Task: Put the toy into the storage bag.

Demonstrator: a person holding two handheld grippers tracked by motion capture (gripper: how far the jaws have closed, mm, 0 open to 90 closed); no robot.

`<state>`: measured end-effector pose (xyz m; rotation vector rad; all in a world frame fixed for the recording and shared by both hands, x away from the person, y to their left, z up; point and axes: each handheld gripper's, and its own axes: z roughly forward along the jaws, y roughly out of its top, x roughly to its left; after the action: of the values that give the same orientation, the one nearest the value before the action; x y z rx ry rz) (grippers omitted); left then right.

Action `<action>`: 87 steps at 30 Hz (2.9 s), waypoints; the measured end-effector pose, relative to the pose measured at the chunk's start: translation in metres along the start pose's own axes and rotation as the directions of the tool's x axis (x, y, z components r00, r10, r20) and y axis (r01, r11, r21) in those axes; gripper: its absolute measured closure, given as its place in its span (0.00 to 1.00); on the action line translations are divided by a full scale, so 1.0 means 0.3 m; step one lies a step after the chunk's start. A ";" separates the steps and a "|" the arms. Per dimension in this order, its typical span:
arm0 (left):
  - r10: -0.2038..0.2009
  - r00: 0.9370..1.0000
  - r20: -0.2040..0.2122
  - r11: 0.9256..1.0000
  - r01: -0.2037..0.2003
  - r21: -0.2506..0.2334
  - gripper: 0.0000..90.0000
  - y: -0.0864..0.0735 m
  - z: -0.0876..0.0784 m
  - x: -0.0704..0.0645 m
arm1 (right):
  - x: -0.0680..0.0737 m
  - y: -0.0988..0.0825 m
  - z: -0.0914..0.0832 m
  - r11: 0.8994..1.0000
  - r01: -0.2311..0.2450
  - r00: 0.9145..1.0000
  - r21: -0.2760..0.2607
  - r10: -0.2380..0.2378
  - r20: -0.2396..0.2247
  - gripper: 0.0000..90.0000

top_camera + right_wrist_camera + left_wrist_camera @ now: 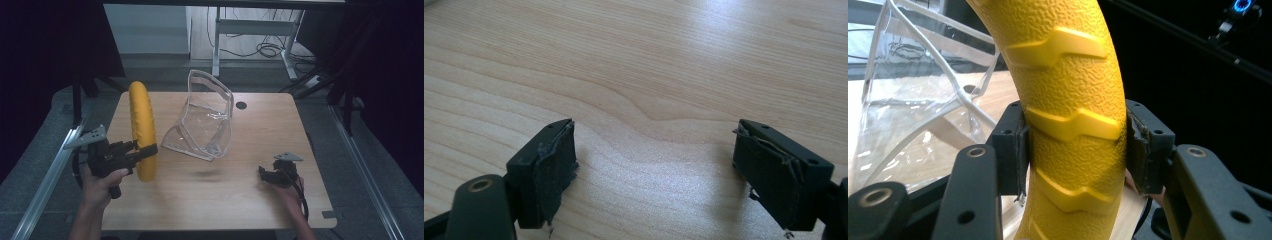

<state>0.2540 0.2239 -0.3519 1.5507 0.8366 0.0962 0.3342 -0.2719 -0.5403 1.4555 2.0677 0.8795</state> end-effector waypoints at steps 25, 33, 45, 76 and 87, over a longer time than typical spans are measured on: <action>0.024 1.000 -0.007 0.997 -0.025 -0.070 0.56 0.110 0.049 -0.037 | 0.000 0.000 0.000 1.000 -0.001 1.000 0.002 0.001 0.000 0.20; 0.041 0.999 0.009 0.994 -0.040 -0.099 0.56 0.168 0.075 -0.067 | 0.000 0.000 0.002 1.000 -0.001 1.000 -0.003 0.001 0.001 0.20; 0.026 0.999 0.048 0.993 -0.020 -0.120 0.56 0.225 0.122 -0.076 | -0.001 0.001 0.002 1.000 -0.004 1.000 -0.003 0.004 0.002 0.20; 0.041 0.997 0.066 0.985 -0.029 -0.170 0.56 0.346 0.198 -0.106 | -0.001 0.001 0.002 1.000 -0.003 1.000 -0.003 0.003 0.002 0.20; 0.035 0.996 0.081 0.986 -0.022 -0.165 0.56 0.367 0.256 -0.124 | -0.001 0.001 0.002 1.000 -0.002 1.000 -0.004 0.002 0.001 0.21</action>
<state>0.3158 0.1478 -0.2528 1.4024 0.7223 0.1172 0.3347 -0.2719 -0.5406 1.4563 2.0630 0.8826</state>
